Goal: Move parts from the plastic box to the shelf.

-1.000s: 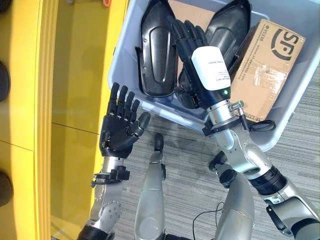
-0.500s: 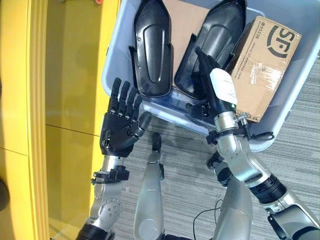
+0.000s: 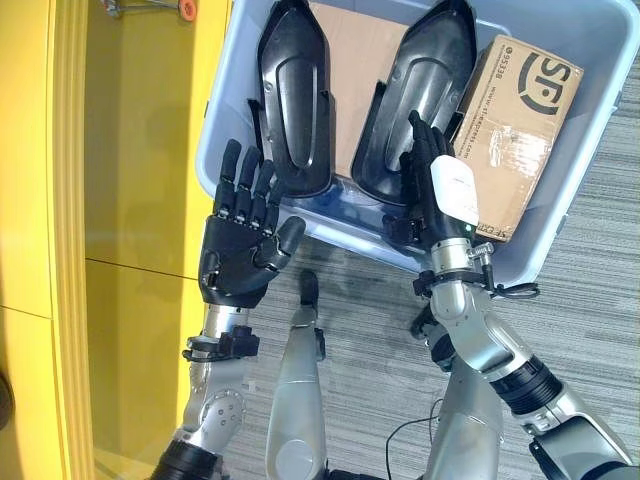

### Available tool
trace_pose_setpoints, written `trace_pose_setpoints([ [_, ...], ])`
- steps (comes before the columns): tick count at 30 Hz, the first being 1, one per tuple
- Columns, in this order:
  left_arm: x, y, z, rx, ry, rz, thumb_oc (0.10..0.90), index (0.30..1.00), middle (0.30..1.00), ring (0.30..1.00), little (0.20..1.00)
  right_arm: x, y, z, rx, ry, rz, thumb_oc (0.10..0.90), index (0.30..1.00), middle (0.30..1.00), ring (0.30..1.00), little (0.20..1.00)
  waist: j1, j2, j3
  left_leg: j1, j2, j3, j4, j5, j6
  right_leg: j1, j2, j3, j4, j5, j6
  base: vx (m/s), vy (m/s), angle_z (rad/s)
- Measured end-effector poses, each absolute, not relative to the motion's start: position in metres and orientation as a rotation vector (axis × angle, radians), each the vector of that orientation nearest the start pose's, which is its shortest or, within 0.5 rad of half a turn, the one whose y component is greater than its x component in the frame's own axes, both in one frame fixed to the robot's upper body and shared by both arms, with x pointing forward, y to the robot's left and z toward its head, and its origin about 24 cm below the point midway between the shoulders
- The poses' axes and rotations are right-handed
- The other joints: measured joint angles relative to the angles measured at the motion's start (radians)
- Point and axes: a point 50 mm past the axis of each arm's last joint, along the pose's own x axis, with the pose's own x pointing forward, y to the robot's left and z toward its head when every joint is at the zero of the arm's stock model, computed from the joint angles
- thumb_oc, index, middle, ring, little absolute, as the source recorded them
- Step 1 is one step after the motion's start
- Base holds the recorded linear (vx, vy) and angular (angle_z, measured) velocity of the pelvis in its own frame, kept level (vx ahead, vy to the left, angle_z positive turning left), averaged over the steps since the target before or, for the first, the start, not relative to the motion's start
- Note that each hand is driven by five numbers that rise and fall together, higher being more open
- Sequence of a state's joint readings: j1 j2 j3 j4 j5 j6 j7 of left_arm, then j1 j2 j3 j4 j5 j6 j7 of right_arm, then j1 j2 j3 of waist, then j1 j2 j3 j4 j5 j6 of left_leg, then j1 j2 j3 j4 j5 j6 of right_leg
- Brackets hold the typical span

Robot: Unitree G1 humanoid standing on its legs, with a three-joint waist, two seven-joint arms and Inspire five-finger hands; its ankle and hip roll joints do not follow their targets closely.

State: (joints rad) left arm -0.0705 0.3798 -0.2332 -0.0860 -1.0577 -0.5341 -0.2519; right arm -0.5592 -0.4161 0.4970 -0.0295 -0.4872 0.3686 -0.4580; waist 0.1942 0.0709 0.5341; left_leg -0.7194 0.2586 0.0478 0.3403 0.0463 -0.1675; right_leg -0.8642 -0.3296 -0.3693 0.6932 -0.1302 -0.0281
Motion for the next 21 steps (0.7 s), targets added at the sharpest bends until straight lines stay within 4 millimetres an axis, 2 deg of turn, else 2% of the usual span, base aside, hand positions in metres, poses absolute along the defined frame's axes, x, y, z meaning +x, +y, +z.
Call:
trace_pose_setpoints([
  [5,0.2494,0.1796,0.1138,-0.700,-0.558,-0.313,0.900,1.000,1.000,1.000,1.000,0.3216,-0.1103,0.1594,-0.983,-0.490,-0.198,0.900,1.000,1.000,1.000,1.000,0.003,0.000,0.000,-0.013,-0.003,-0.002,0.003,-0.001,0.001,-0.009,-0.005,-0.004,0.004,0.000,0.000,0.01,0.005,0.02],
  [14,0.2508,0.1792,0.1156,-0.705,-0.562,-0.317,0.900,1.000,1.000,1.000,1.000,0.3257,-0.1062,0.1630,-1.037,-0.515,-0.196,0.900,1.000,1.000,1.000,1.000,0.006,0.000,0.000,-0.016,-0.016,-0.002,0.008,-0.002,0.002,-0.009,-0.022,-0.005,0.013,0.000,0.001,0.01,0.007,0.02],
  [21,0.2513,0.1783,0.1151,-0.707,-0.552,-0.322,0.900,1.000,1.000,1.000,1.000,0.3271,-0.1029,0.1642,-1.005,-0.506,-0.182,0.900,1.000,1.000,1.000,1.000,0.008,0.000,0.000,-0.050,-0.017,-0.023,0.026,-0.004,0.001,-0.024,-0.022,-0.017,0.011,-0.002,0.002,0.01,0.012,0.04],
])
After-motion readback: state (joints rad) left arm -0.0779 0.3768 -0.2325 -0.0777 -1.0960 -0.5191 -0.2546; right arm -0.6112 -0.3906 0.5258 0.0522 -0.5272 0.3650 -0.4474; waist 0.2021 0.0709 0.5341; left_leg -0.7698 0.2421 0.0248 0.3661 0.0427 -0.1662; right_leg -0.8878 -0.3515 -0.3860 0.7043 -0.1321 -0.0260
